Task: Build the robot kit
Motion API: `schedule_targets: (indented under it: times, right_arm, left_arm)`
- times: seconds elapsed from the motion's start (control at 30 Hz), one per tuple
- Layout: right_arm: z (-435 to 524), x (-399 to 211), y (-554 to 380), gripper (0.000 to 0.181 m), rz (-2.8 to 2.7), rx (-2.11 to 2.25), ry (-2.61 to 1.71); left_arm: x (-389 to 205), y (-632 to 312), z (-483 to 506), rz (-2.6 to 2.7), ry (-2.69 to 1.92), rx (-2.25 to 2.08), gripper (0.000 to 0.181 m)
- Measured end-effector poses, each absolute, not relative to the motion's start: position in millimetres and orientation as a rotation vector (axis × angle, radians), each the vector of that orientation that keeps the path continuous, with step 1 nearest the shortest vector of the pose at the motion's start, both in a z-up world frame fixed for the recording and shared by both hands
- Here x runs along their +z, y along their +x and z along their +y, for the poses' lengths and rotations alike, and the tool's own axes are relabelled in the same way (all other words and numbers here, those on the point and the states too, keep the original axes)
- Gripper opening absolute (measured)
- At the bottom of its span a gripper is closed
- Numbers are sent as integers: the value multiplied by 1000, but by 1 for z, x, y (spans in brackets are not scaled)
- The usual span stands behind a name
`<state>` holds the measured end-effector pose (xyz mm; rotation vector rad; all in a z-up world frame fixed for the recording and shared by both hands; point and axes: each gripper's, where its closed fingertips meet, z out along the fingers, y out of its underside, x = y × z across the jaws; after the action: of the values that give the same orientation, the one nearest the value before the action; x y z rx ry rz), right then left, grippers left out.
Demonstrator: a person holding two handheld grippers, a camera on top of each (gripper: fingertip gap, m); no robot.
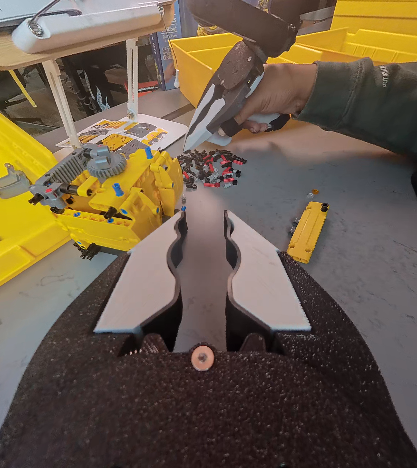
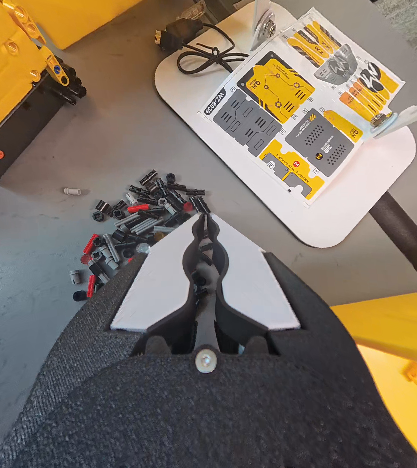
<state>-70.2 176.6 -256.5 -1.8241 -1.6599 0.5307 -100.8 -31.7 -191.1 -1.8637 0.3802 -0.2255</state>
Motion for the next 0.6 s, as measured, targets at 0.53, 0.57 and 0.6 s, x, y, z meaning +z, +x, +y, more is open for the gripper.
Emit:
schedule_targets:
  times: [0.53,0.57,0.6]
  right_arm:
    - [166,-253,-44,4,-1693,630,-1829]
    - [167,-251,-45,4,-1687,628,-1821]
    - [168,-250,-46,4,-1680,627,-1814]
  left_arm:
    - [-198,-100,-31,392,-1888,-234,29]
    - [-199,-99,-31,392,-1890,-236,29]
    - [-199,-99,-31,393,-1892,-237,29]
